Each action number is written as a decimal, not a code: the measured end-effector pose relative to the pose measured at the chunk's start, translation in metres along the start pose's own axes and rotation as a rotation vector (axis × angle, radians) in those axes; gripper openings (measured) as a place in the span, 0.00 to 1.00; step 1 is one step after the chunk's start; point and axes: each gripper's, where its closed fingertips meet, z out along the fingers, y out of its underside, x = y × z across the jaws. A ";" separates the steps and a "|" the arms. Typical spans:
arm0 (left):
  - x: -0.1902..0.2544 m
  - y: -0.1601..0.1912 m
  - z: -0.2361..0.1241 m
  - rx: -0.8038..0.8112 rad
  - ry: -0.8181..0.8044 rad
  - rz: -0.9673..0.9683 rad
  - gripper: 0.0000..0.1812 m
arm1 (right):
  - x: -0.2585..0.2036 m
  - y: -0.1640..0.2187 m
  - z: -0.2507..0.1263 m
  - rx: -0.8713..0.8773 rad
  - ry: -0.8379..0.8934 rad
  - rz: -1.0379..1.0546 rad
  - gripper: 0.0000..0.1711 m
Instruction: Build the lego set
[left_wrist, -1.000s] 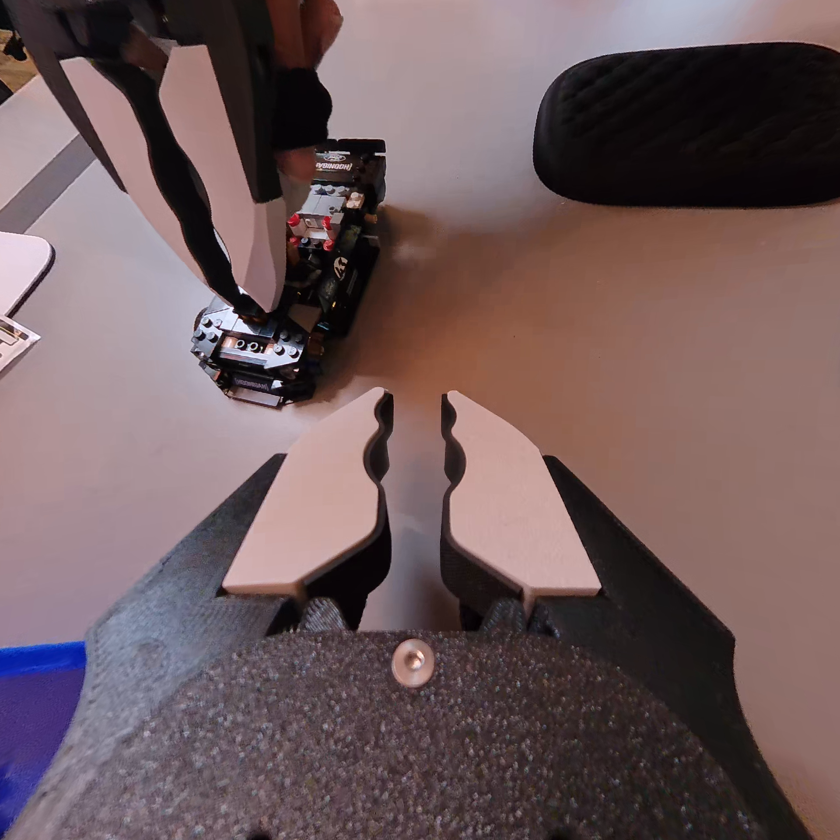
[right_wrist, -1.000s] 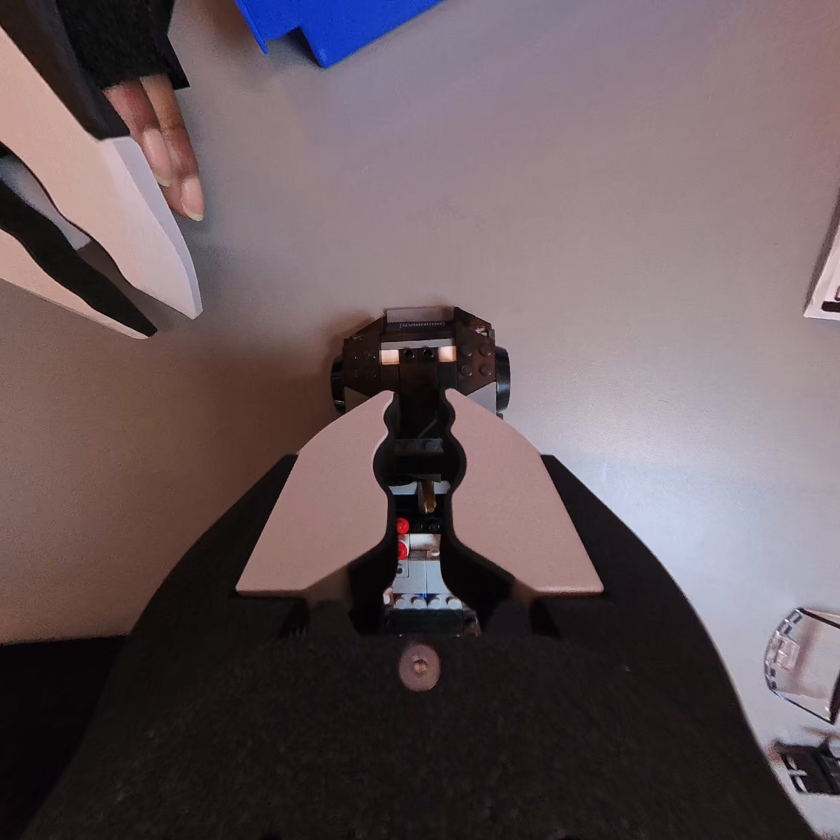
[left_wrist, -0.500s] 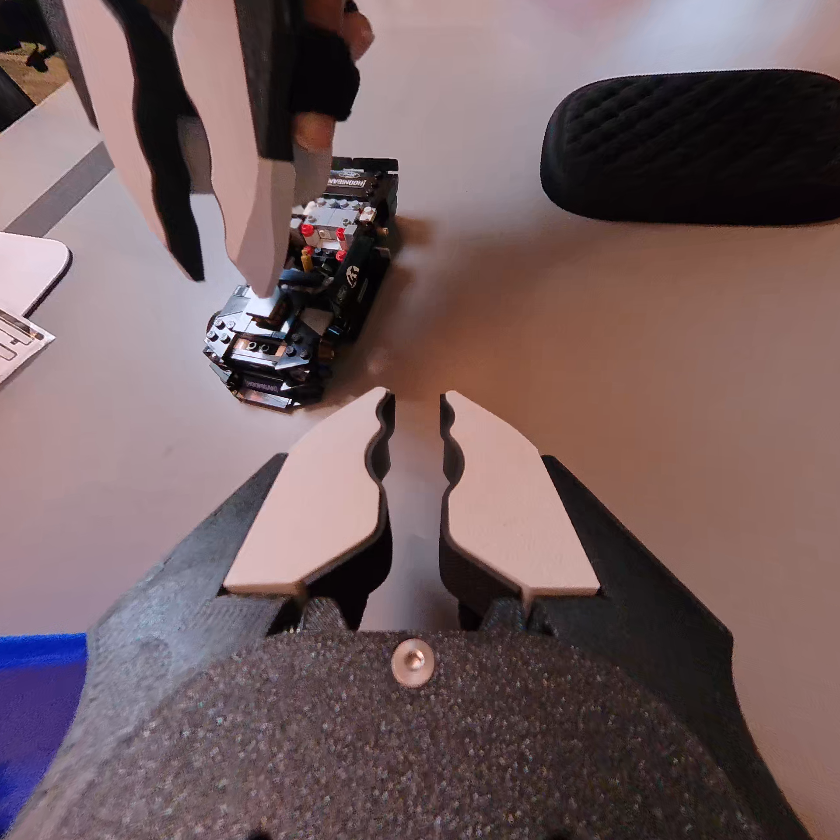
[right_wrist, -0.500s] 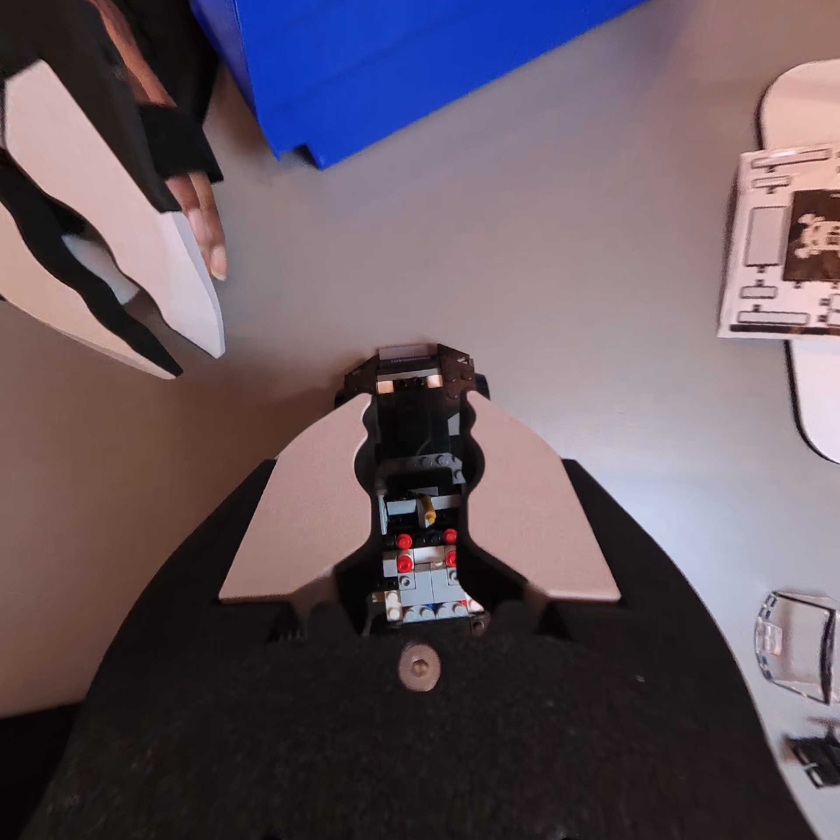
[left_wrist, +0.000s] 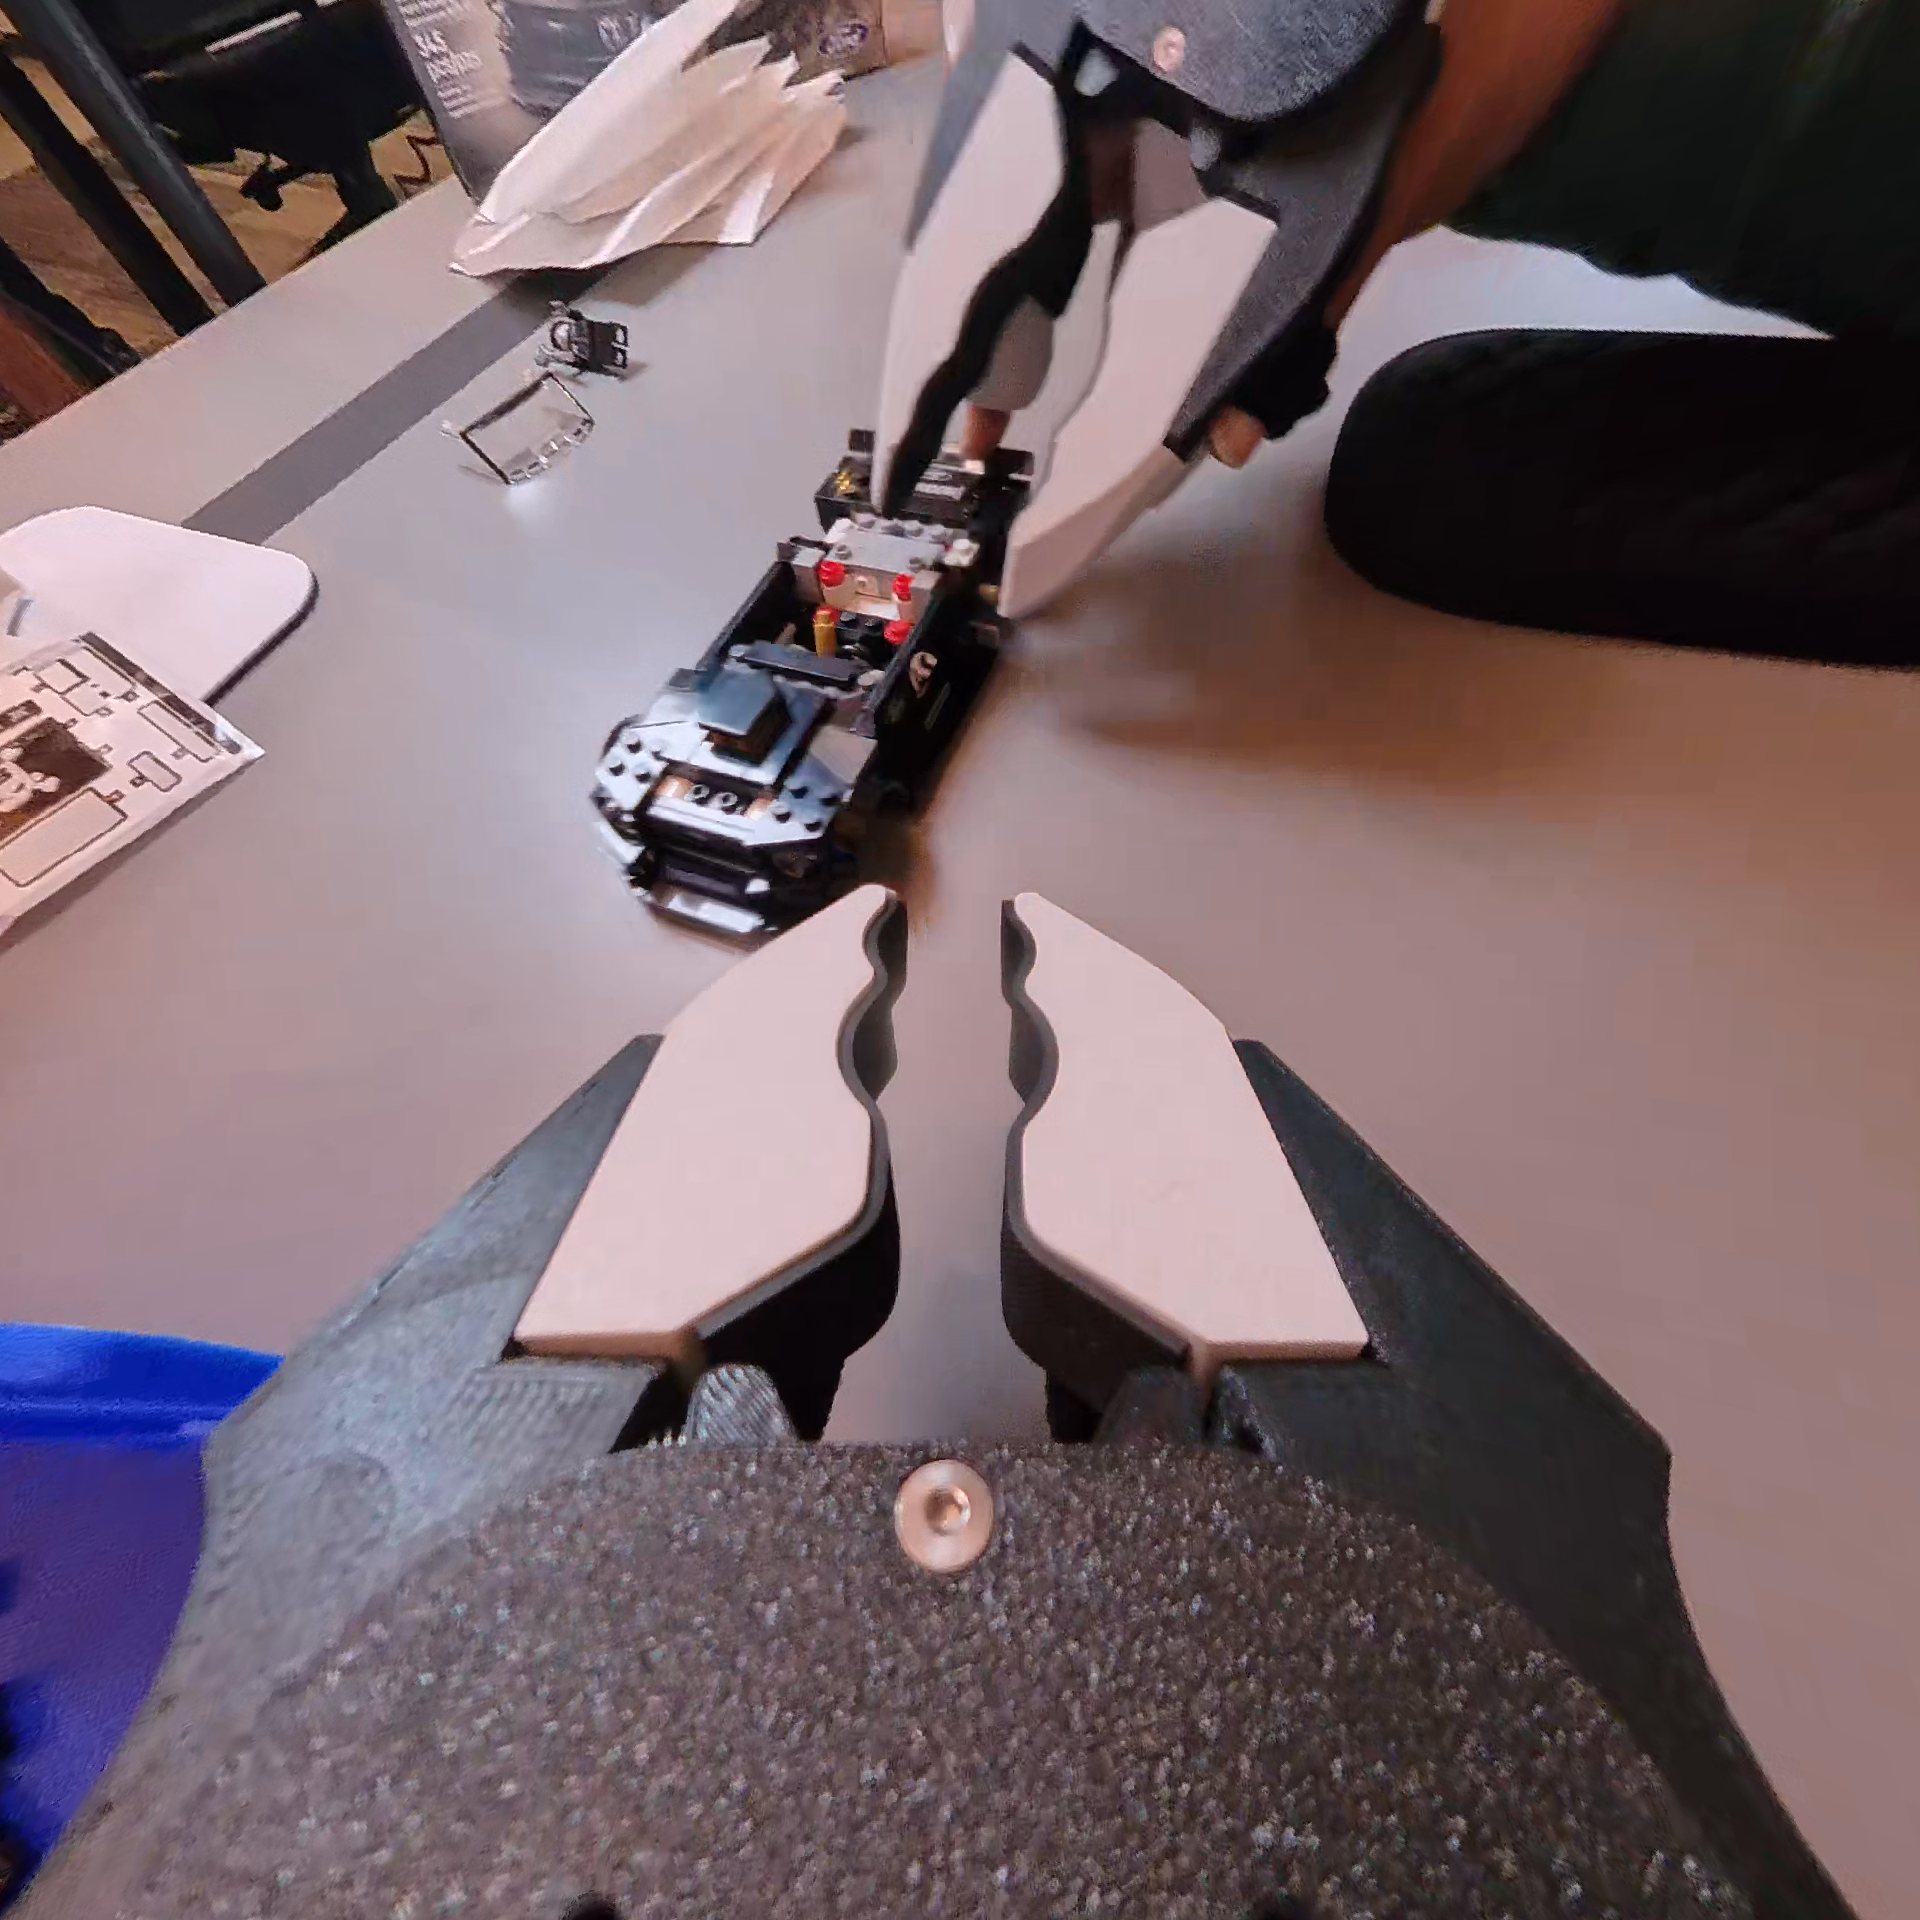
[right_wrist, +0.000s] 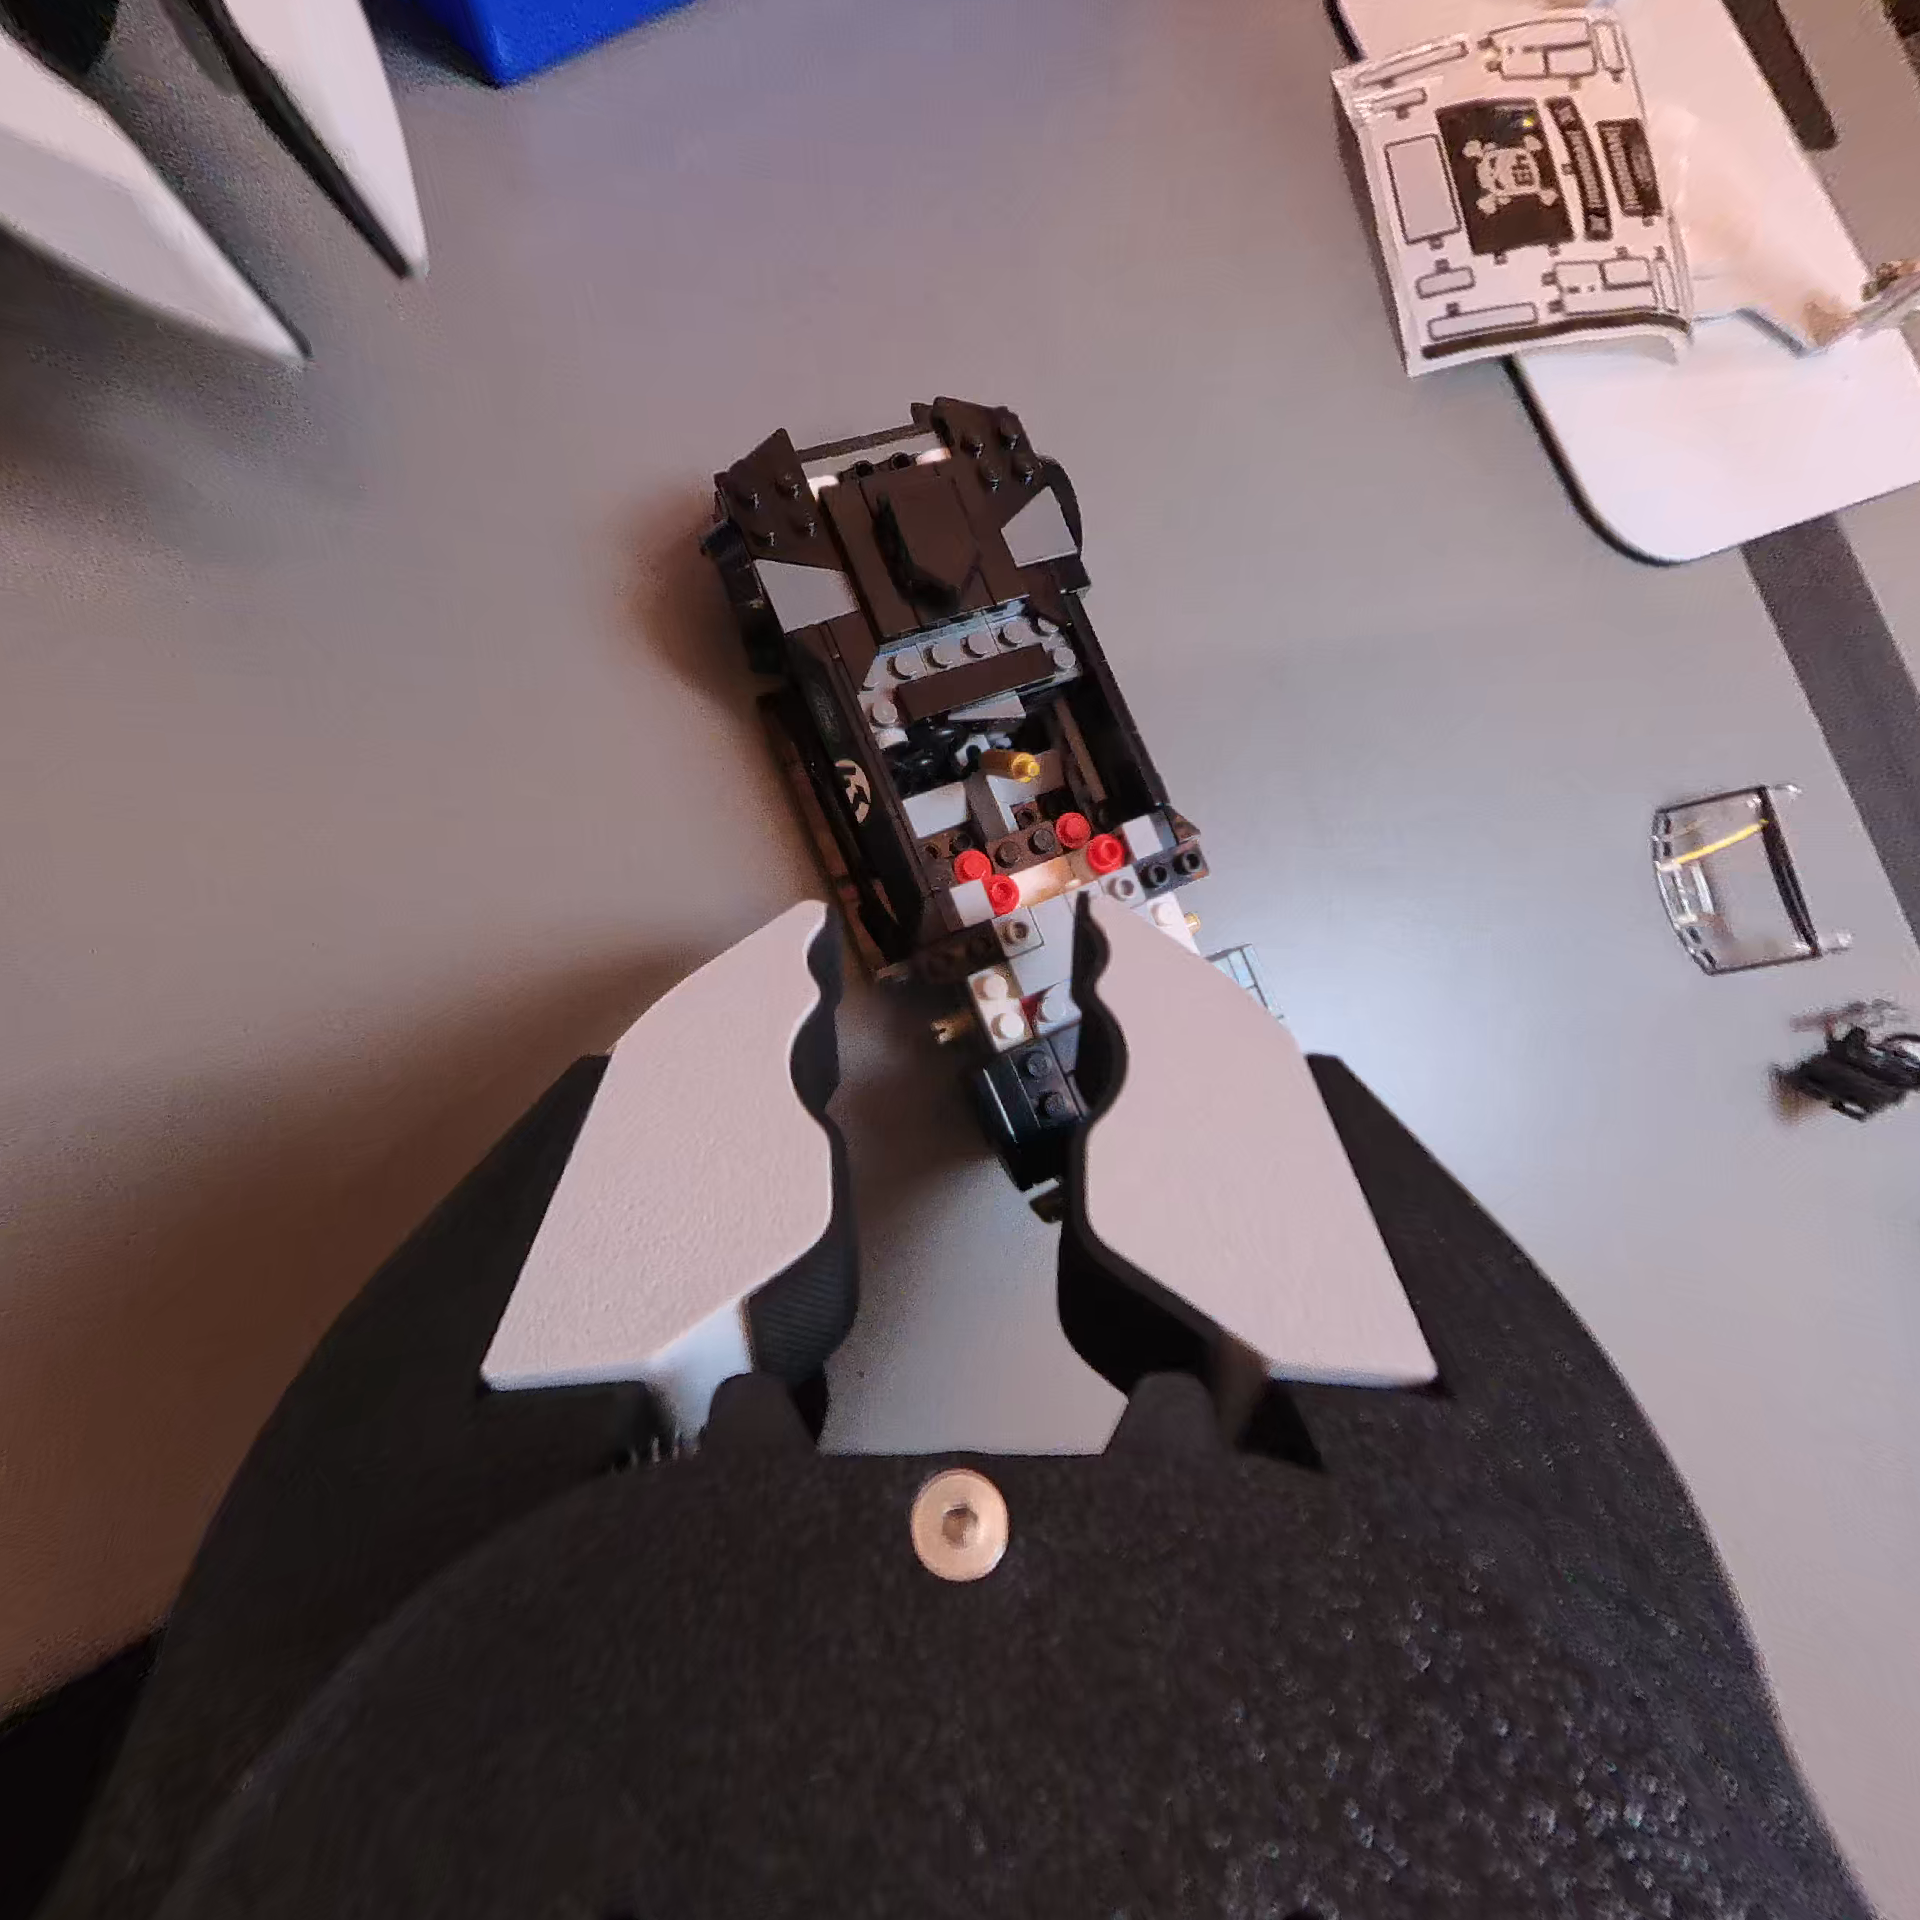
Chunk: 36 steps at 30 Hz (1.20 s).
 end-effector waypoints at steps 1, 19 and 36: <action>-0.001 -0.001 0.000 0.004 -0.007 0.000 0.09 | 0.001 0.003 -0.002 -0.002 0.018 -0.006 0.27; -0.003 -0.006 0.005 0.016 -0.038 0.004 0.10 | 0.056 0.031 -0.003 -0.242 0.145 -0.231 0.24; -0.019 -0.043 0.044 0.043 -0.072 0.009 0.21 | 0.040 0.009 -0.026 0.245 0.175 0.044 0.20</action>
